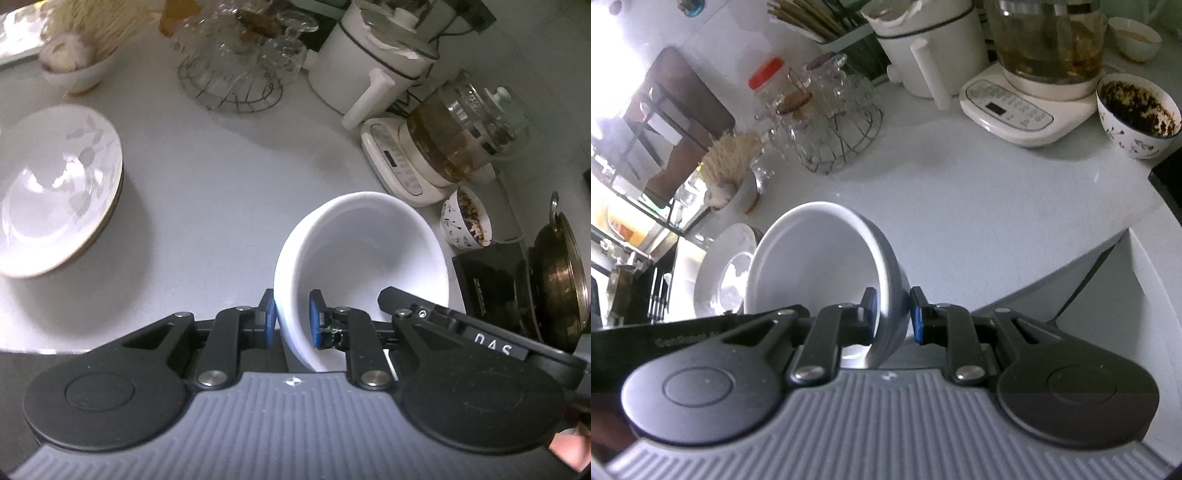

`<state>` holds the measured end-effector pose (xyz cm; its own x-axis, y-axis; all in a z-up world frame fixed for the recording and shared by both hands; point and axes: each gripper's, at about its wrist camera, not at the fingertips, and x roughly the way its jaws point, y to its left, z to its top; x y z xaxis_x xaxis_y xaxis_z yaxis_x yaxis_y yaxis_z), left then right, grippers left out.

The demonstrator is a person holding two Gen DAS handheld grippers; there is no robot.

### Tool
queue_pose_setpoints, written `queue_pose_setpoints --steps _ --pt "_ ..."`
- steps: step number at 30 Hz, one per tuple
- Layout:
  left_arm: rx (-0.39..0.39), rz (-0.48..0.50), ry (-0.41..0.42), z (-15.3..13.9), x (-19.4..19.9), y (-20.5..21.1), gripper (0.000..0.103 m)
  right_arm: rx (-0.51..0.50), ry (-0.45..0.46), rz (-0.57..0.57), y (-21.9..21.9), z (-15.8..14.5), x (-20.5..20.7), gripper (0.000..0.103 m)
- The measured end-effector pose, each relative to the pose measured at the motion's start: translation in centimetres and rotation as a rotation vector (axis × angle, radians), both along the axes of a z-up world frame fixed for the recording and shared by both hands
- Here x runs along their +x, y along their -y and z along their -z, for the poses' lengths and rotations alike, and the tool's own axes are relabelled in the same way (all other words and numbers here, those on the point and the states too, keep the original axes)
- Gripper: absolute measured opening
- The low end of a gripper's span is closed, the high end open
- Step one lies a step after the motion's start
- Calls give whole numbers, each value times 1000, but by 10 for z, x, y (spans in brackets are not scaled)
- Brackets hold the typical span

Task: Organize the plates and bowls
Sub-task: 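Lift the nested bowls with both grippers and carry them over the plate stack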

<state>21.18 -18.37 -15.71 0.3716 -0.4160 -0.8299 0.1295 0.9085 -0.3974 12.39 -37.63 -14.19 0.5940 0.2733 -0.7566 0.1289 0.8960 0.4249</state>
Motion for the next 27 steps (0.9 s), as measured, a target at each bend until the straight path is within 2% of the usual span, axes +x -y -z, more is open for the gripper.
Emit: queue_pose_setpoints --steps 3,9,13,18,27 --pt "13 32 14 -5 8 1 20 -14 13 18 -4 -6 4 22" --pt "-19 65 18 -17 25 -16 20 0 32 60 -12 -20 14 22" --pt "-52 64 9 -25 35 -35 20 -10 53 66 -27 -30 22 22" --pt "-43 63 50 -39 42 -61 20 -7 92 58 -53 -42 31 23" --pt "-48 -82 127 -60 44 -143 20 9 130 -70 -122 -51 60 23"
